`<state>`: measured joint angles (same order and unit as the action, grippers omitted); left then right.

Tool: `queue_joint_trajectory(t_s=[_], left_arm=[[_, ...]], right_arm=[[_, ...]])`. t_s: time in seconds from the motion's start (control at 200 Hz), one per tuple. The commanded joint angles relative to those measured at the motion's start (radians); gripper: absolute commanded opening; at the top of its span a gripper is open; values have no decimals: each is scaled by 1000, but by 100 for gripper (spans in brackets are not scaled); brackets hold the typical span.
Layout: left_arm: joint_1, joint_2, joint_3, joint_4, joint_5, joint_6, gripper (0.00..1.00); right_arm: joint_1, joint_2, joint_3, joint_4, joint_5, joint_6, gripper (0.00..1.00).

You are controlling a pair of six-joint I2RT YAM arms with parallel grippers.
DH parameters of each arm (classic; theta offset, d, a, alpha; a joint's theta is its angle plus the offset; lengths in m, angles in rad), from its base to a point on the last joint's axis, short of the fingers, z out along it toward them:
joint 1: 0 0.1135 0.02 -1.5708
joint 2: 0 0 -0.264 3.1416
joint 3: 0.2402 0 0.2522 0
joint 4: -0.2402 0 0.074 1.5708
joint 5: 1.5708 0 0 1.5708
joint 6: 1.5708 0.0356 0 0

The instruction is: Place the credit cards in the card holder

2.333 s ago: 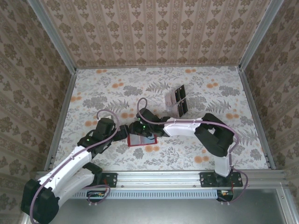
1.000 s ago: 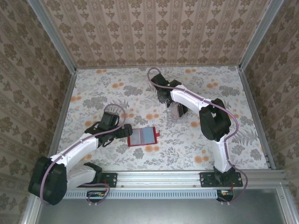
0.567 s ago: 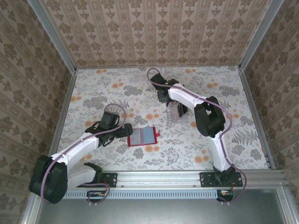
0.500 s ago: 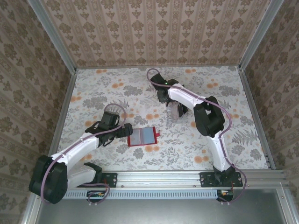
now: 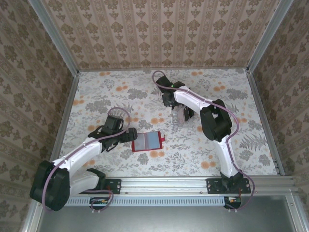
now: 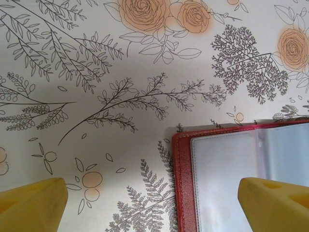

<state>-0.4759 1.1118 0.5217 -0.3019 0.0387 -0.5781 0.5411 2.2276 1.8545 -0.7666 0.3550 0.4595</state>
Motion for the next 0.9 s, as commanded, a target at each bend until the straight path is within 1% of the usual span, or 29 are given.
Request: queue_joint_trajectory(t_s=[0.0,0.16,0.275,0.325,0.62,0.895], left_arm=[[6,-4,6,10,9,15,100],[7,2,2,19,10,14,100],[9,11,0,28,12,12,100],[9,14,4,29,14,12,100],[14,22,2,32,17,18,100],[14,19,1,31,22,17,100]], right_arm=[[-5,-29,-3,2,-7,5,28],[-6,-80,-26,29,5,-2,33],[-6,-76,-5,8,35,-21,40],[-6,-61,13,-8,48,-30,42],[-6,18,76,-64,85,-52,43],[-5,69,115,-92,93,-60,43]])
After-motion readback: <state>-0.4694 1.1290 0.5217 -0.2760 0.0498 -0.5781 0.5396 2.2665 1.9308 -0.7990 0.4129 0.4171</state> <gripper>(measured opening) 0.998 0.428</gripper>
